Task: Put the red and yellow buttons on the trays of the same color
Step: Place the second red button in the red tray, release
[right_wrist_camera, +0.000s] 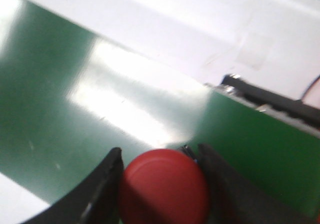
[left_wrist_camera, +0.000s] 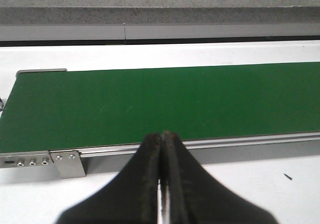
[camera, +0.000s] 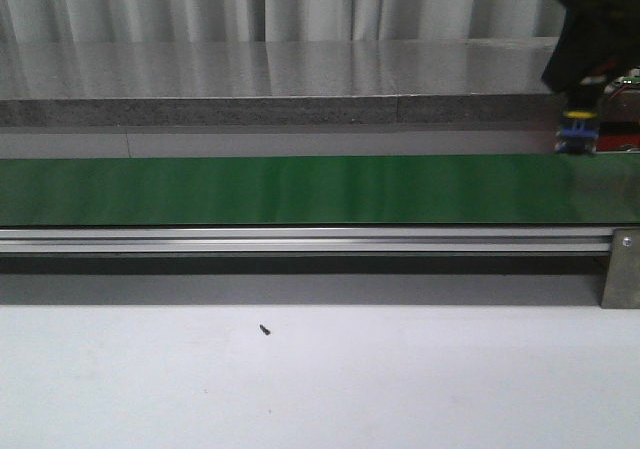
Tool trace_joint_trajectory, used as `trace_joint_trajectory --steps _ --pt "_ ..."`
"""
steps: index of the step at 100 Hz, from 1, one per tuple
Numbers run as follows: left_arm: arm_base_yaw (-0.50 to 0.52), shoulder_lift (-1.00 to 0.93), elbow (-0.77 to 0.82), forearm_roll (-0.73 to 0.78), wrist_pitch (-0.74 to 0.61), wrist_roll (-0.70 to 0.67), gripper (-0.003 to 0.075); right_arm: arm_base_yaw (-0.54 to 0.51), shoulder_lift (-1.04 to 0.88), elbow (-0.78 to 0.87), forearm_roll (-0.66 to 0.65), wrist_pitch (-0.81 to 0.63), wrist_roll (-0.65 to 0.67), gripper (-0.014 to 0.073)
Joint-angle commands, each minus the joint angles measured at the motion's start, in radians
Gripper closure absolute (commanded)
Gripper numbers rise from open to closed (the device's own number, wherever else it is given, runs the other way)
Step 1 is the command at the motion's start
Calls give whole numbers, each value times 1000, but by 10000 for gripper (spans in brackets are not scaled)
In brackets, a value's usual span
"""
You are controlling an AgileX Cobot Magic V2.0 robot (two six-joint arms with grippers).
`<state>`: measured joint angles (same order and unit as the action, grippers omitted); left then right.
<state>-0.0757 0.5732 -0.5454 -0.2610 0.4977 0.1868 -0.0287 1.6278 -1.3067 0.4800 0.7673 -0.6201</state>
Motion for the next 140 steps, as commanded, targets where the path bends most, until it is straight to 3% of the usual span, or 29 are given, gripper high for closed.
trace_joint_trajectory --steps 1,23,54,92,140 --pt "-7 0 -27 -20 -69 0 739 -72 -38 -110 15 3 4 447" --pt "-7 0 -27 -20 -69 0 739 -256 4 -279 15 4 4 447" --pt "-7 0 -27 -20 -69 0 740 -379 212 -440 15 -57 4 447" --pt "-7 0 -27 -20 -69 0 739 -410 450 -608 38 -80 4 447" --pt "-7 0 -27 -20 -69 0 740 -410 571 -640 114 -80 4 447"
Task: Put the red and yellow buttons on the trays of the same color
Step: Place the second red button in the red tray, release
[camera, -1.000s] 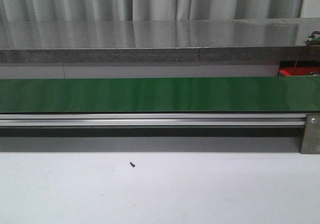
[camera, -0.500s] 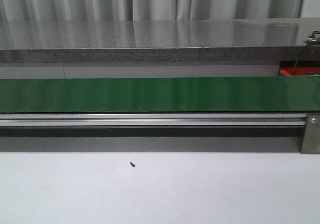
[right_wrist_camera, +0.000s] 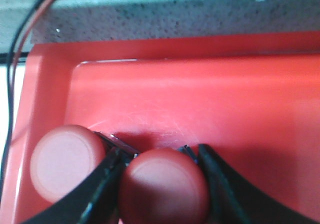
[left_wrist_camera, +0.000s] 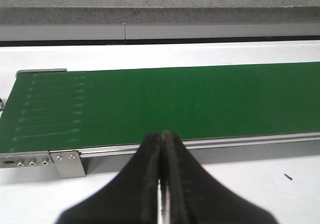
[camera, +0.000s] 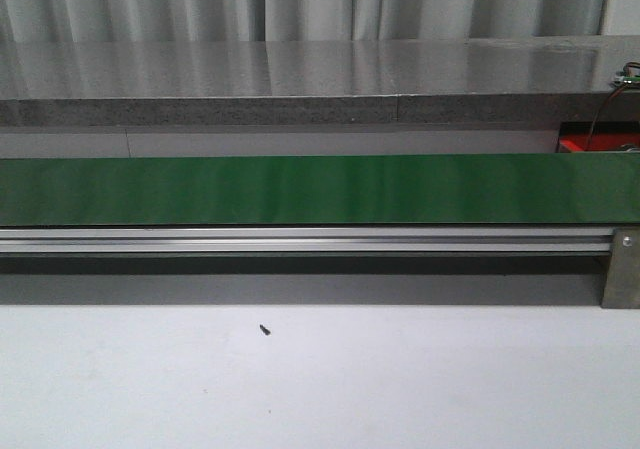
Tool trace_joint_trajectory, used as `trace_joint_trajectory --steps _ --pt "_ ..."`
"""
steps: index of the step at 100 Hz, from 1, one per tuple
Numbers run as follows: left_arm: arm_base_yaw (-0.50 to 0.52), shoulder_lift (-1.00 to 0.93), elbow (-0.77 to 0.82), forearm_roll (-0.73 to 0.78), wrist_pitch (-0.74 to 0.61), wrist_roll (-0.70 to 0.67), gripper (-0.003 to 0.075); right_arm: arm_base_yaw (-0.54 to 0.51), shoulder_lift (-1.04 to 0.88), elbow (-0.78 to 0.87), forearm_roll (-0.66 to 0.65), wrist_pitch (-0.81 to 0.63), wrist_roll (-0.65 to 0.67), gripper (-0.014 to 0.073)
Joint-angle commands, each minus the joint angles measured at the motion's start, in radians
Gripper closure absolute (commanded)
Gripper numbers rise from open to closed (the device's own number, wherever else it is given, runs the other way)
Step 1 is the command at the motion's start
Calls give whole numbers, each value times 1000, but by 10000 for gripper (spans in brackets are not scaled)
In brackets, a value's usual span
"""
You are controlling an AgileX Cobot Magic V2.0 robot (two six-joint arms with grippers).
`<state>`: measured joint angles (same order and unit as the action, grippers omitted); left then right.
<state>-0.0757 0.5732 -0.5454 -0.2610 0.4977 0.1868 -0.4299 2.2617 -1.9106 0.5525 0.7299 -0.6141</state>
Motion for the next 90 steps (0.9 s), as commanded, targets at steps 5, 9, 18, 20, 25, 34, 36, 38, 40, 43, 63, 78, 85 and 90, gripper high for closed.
trace_joint_trajectory --steps 5,9,18,20,25,34,36,38,40,43,63,78,85,90 --pt "-7 0 -27 -20 -69 0 740 -9 -60 -36 42 -42 -2 447" --pt "-7 0 -27 -20 -69 0 740 -9 -59 -36 42 -41 -2 447" --pt "-7 0 -27 -20 -69 0 740 -9 -51 -36 42 -25 -2 410" --pt "-7 0 -27 -20 -69 0 740 -9 -50 -36 42 -21 -2 392" --pt "-7 0 -27 -20 -69 0 740 -9 -49 -36 42 -15 -2 335" --pt "-7 0 -27 -20 -69 0 740 -13 -50 -36 42 -14 -2 194" --pt "-7 0 -27 -20 -69 0 740 -14 -52 -36 42 -14 -2 153" --pt "-7 0 -27 -20 -69 0 740 -16 -52 -36 42 -14 -2 134" --pt "-7 0 -27 -20 -69 0 740 -17 -55 -36 42 -14 -2 110" --pt "-7 0 -27 -20 -69 0 740 -21 -59 -36 42 -12 -2 85" --pt "-7 0 -27 -20 -69 0 740 -40 -116 -36 42 -1 -2 64" --pt "-7 0 -27 -20 -69 0 740 -45 -186 -36 42 11 -7 64" --pt "-7 0 -27 -20 -69 0 740 -45 -228 -36 42 20 -18 64" --pt "-7 0 -27 -20 -69 0 740 -40 -260 -36 42 28 -32 64"
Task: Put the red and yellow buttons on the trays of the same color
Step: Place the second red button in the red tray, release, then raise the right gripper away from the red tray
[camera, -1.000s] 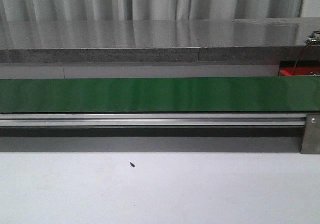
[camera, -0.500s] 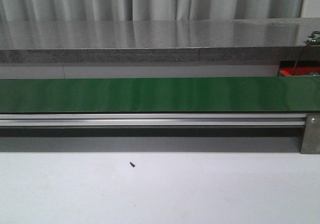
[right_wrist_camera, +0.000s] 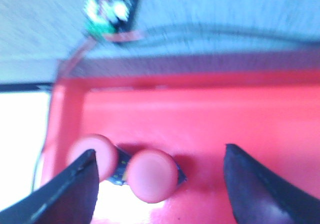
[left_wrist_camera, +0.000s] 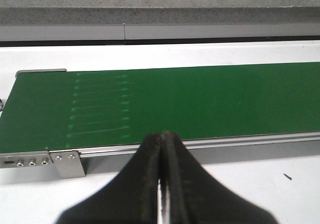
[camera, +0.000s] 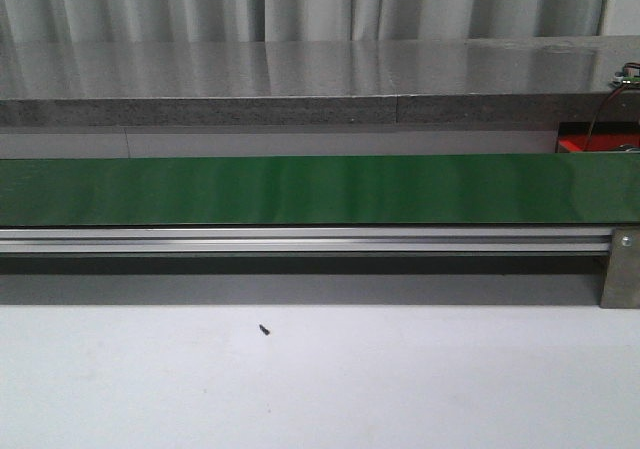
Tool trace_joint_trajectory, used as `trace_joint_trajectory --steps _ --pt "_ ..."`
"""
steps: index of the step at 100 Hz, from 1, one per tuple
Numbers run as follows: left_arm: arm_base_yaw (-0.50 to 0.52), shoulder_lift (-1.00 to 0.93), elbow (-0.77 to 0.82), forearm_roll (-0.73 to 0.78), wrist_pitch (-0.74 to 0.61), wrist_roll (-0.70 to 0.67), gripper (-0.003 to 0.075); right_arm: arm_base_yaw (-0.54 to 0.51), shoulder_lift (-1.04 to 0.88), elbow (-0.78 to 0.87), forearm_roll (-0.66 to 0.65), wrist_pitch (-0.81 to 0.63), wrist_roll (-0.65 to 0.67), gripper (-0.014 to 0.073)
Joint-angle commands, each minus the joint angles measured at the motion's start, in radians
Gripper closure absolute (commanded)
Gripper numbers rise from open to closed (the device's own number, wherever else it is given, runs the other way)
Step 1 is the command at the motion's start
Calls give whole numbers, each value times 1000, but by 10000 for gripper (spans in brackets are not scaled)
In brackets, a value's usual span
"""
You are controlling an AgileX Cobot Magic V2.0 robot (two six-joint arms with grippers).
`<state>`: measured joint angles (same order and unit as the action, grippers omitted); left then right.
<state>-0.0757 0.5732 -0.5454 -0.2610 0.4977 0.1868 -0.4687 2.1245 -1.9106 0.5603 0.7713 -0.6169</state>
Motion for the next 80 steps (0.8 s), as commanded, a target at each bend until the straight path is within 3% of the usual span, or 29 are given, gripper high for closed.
trace_joint_trajectory --steps 1,24,44,80 --pt "-7 0 -27 -20 -69 0 740 -1 -132 -36 34 -14 -32 64" --pt "-7 0 -27 -20 -69 0 740 53 -290 -20 38 21 -49 74" --pt "-7 0 -27 -20 -69 0 740 178 -440 81 38 8 -90 117" --pt "-7 0 -27 -20 -69 0 740 383 -774 541 38 -213 -98 117"
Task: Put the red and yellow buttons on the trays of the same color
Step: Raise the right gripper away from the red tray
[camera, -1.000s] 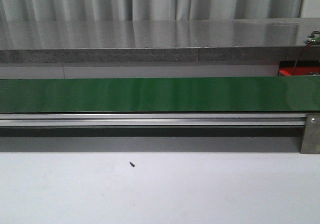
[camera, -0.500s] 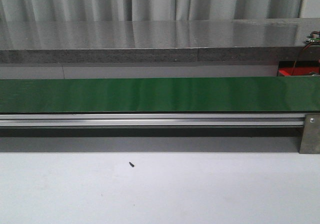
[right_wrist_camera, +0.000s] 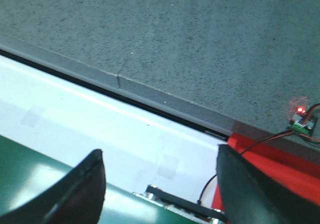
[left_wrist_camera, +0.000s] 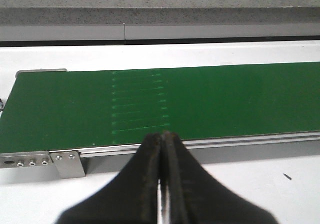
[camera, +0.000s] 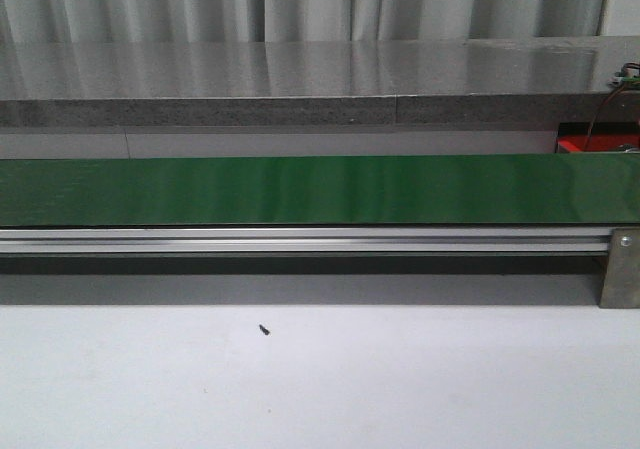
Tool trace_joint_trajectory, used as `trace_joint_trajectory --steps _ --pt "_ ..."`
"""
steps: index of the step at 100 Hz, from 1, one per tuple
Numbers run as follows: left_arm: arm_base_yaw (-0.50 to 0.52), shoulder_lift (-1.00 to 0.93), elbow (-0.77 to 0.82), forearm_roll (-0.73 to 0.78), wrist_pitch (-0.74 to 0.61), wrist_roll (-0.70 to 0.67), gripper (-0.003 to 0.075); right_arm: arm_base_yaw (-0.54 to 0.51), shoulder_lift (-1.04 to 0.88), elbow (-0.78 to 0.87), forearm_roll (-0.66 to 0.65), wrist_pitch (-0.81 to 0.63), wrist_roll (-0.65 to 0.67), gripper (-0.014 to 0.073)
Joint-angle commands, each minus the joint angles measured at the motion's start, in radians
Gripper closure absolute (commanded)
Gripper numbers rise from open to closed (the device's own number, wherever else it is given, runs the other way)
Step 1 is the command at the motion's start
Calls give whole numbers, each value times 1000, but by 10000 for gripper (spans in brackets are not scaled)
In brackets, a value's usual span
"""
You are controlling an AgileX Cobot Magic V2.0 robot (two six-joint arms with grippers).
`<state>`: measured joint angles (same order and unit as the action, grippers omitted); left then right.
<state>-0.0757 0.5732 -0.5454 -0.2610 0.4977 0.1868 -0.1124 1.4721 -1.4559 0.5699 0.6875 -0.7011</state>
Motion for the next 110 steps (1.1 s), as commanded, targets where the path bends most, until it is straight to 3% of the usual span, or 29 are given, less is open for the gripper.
trace_joint_trajectory --steps 1,28,53,81,110 --pt "-7 0 -27 -20 -69 0 740 29 -136 98 28 -136 -14 117" --pt "-7 0 -27 -20 -69 0 740 39 -426 506 28 -243 -14 130" --pt "-7 0 -27 -20 -69 0 740 38 -649 756 28 -291 -13 351" --pt "-7 0 -27 -20 -69 0 740 38 -797 832 28 -292 -12 666" --pt "-7 0 -27 -20 -69 0 740 38 -797 832 28 -279 -12 662"
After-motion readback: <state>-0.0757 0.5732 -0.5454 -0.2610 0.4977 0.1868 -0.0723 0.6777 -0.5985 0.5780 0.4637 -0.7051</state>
